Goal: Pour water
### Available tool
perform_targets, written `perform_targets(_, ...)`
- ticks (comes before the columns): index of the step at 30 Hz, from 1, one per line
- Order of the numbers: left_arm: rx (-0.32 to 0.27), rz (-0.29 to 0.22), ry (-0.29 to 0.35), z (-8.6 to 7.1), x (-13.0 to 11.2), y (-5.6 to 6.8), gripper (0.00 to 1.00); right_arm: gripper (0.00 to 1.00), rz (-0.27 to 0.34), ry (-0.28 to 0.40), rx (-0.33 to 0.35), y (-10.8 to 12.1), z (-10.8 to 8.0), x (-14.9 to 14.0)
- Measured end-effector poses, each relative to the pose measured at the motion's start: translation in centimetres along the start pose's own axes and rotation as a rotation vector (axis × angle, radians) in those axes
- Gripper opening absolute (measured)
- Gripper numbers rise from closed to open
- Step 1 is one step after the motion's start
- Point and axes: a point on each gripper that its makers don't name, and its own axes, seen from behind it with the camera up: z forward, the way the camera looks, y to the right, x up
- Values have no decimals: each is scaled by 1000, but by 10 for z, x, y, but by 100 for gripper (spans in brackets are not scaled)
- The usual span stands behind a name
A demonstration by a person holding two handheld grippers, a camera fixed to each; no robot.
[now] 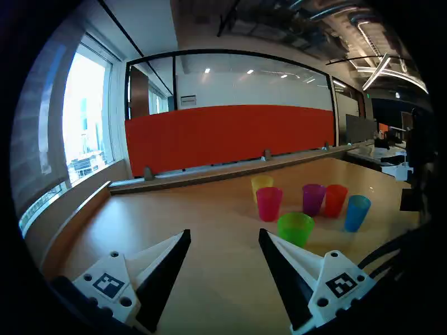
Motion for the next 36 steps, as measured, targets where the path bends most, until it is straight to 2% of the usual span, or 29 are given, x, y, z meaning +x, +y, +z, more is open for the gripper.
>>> perform_targets(7,49,-22,61,-8,12,-12,90,94,47,127,-70,13,7,26)
perform_targets(14,83,-47,115,-12,22,-21,90,94,105,190,-109,20,11,34)
perform_targets(19,93,-65,153,-11,29,-23,90,94,148,231,-130,20,15,38)
perform_targets(23,102,-82,173,-9,31,-25,90,94,174,240,-124,16,21,36)
perform_targets(29,120,-107,191,-5,29,-30,90,94,178,249,-132,16,25,36)
perform_targets(36,162,-97,221,-1,30,-38,90,94,158,235,-128,7,28,32)
